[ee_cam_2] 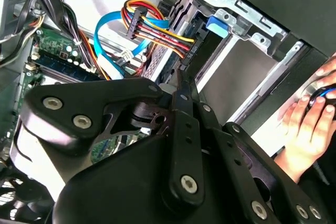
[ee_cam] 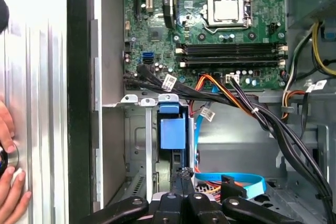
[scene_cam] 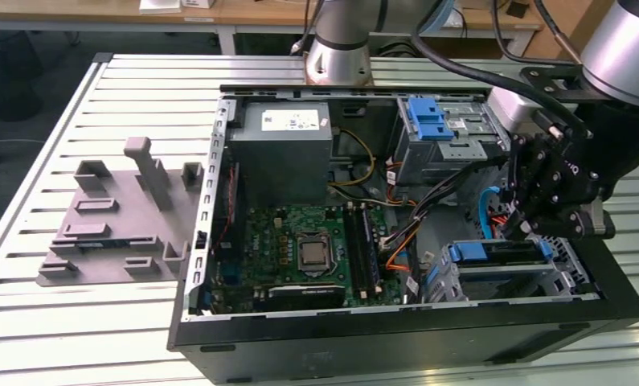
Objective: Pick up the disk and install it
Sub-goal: 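Insert the second disk wire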
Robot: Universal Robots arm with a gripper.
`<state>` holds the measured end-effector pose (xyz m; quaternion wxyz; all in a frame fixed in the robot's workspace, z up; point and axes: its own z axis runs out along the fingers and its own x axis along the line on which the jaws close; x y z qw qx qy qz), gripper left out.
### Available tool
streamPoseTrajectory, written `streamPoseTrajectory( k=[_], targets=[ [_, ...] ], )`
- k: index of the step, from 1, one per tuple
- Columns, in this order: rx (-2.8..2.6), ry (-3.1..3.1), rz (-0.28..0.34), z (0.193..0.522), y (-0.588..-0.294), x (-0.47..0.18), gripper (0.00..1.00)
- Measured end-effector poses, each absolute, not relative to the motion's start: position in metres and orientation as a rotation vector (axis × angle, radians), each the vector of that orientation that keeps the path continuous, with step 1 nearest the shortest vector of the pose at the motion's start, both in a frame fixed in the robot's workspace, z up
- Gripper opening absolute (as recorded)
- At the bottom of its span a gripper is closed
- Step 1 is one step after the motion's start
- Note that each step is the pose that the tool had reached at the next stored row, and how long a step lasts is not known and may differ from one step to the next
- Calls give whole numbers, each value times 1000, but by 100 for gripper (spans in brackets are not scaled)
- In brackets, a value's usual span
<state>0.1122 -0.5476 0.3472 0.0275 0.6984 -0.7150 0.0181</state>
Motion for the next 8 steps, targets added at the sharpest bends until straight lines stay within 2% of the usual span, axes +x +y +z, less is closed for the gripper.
streamPoseTrajectory(
  k=[8],
  targets=[
    [2163,-2202,56,350,-548,111,11]
  ],
)
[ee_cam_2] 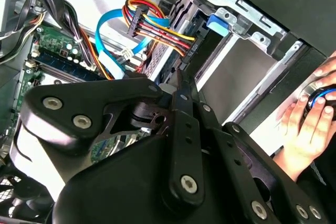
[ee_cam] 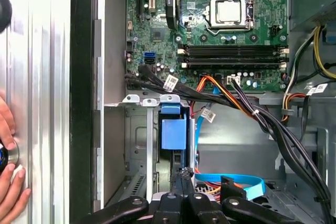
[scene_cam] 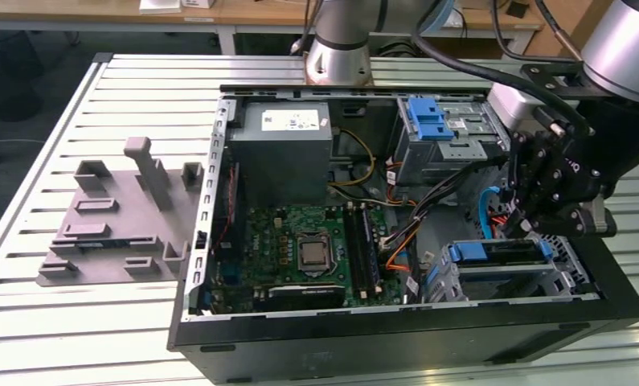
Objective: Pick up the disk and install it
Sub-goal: 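Insert the second disk wire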
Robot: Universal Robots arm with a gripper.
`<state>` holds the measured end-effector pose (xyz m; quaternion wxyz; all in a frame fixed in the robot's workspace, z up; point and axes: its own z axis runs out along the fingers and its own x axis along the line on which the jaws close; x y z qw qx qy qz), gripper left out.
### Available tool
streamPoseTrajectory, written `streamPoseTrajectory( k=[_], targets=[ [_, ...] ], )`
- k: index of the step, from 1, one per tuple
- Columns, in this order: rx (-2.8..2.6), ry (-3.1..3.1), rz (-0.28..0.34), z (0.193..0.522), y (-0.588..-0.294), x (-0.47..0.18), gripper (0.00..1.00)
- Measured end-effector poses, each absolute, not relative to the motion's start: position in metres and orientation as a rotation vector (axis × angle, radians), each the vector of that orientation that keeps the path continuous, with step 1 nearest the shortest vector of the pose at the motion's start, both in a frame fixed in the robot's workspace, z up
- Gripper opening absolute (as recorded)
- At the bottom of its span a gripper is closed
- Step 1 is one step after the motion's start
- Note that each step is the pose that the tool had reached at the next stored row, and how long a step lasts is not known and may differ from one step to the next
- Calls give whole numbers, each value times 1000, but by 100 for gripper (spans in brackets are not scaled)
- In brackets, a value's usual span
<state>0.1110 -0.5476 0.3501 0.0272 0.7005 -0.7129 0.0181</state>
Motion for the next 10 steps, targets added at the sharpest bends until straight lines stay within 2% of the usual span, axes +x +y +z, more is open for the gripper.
streamPoseTrajectory(
  k=[10],
  targets=[
    [2164,-2202,57,353,-548,105,11]
  ],
)
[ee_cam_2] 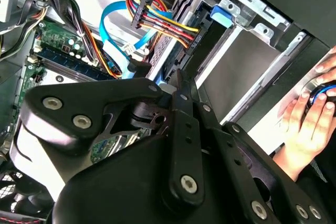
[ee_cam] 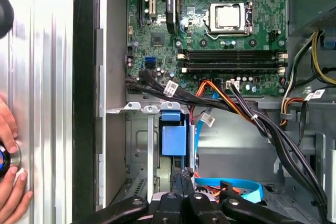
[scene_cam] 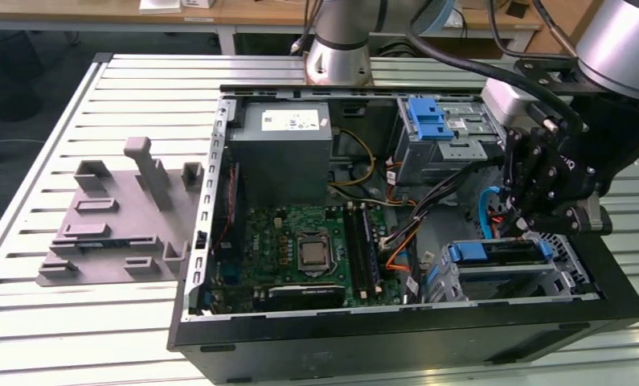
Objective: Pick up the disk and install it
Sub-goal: 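Insert the second disk wire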
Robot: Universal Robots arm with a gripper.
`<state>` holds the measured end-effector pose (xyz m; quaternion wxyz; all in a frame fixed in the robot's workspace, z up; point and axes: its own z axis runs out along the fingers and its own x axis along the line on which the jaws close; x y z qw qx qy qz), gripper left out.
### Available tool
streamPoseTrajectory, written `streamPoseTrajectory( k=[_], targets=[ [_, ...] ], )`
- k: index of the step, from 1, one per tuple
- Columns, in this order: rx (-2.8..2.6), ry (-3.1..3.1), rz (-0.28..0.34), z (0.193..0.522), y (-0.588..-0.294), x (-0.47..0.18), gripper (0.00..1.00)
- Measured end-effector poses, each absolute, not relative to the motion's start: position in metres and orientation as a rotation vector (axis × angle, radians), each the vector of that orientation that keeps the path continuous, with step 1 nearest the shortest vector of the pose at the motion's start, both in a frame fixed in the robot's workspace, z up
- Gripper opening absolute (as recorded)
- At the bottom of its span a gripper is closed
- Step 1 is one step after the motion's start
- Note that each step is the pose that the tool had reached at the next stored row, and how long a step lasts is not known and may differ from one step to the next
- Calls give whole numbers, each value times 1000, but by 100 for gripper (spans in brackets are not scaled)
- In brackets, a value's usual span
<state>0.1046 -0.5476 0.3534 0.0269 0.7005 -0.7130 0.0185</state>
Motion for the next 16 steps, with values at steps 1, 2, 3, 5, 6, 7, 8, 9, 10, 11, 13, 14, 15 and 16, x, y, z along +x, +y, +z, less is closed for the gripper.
streamPoseTrajectory(
  k=[1,2,3,5,6,7,8,9,10,11,13,14,15,16],
  targets=[
    [2164,-2202,57,354,-548,105,11],
    [2164,-2202,58,355,-548,105,11],
    [2164,-2202,57,356,-548,105,11],
    [2164,-2202,58,359,-547,105,11],
    [2164,-2202,58,361,-547,105,11],
    [2164,-2203,58,362,-547,104,11],
    [2164,-2203,58,363,-547,104,11],
    [2164,-2203,58,364,-547,104,11],
    [2164,-2203,58,365,-547,104,11],
    [2164,-2203,58,366,-547,104,11],
    [2164,-2203,58,369,-547,104,11],
    [2164,-2203,58,370,-547,103,11],
    [2164,-2203,58,372,-547,103,11],
    [2164,-2203,58,373,-547,103,11]
  ],
)
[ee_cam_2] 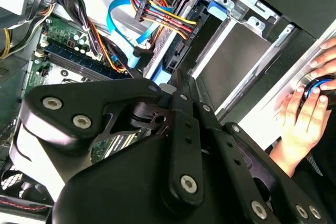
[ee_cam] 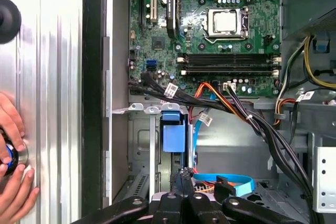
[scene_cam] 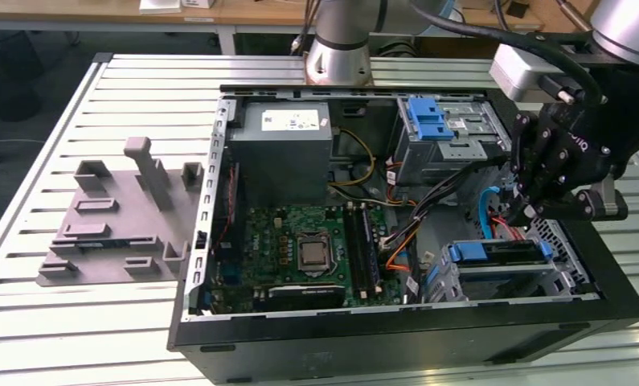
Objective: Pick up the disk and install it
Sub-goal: 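Insert the second disk wire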
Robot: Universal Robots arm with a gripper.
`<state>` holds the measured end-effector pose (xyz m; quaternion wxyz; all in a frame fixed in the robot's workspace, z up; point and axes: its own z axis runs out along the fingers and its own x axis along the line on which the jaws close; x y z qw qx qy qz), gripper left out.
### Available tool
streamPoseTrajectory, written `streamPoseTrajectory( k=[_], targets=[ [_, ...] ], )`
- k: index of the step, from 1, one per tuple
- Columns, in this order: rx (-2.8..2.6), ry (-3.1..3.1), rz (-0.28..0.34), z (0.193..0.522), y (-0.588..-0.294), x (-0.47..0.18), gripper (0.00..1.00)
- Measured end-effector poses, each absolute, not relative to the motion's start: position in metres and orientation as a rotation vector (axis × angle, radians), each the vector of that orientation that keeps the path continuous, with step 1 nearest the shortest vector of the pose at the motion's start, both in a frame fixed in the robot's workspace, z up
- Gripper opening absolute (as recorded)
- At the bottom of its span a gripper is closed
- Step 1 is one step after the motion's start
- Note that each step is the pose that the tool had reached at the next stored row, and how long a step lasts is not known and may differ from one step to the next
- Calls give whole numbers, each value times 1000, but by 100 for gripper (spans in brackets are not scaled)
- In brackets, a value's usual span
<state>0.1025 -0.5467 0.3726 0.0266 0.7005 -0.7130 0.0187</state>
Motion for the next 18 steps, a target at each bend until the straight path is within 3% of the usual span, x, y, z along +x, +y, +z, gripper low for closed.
streamPoseTrajectory(
  k=[18],
  targets=[
    [2164,-2203,58,377,-531,100,11]
  ],
)
